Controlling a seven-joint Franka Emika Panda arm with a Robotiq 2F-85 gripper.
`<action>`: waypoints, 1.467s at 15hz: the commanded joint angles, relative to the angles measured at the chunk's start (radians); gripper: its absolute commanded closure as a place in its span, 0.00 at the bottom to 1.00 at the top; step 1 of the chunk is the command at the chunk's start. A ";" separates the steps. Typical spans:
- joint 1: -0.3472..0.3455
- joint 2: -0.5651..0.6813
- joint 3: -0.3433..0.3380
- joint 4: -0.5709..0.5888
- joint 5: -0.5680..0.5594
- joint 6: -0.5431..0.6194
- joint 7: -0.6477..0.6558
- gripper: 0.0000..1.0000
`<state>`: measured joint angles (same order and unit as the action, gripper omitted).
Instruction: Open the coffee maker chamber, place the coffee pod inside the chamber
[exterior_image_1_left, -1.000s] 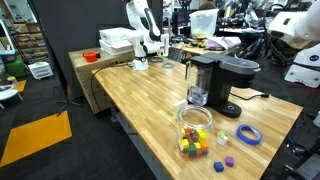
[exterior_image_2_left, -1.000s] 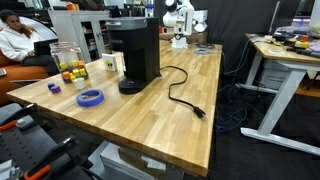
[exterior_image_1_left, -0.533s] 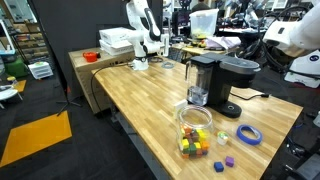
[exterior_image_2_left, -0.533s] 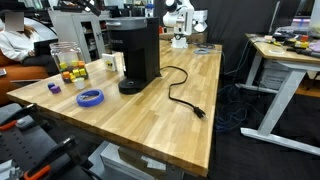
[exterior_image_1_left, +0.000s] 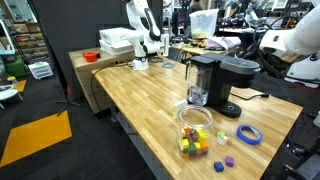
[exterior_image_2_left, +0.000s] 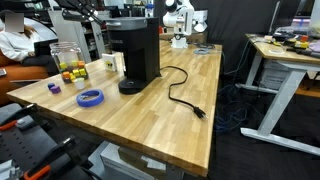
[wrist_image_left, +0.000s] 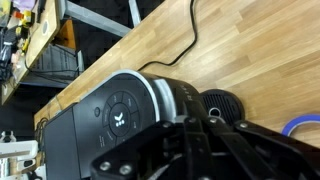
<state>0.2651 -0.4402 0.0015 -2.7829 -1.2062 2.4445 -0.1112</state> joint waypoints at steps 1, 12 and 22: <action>-0.047 -0.012 0.006 0.001 0.007 0.030 -0.062 1.00; -0.056 0.071 0.046 -0.003 0.043 0.063 -0.047 1.00; -0.124 0.084 0.019 -0.001 -0.019 0.087 -0.043 1.00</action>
<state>0.1682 -0.3571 0.0235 -2.7834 -1.1975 2.4876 -0.1499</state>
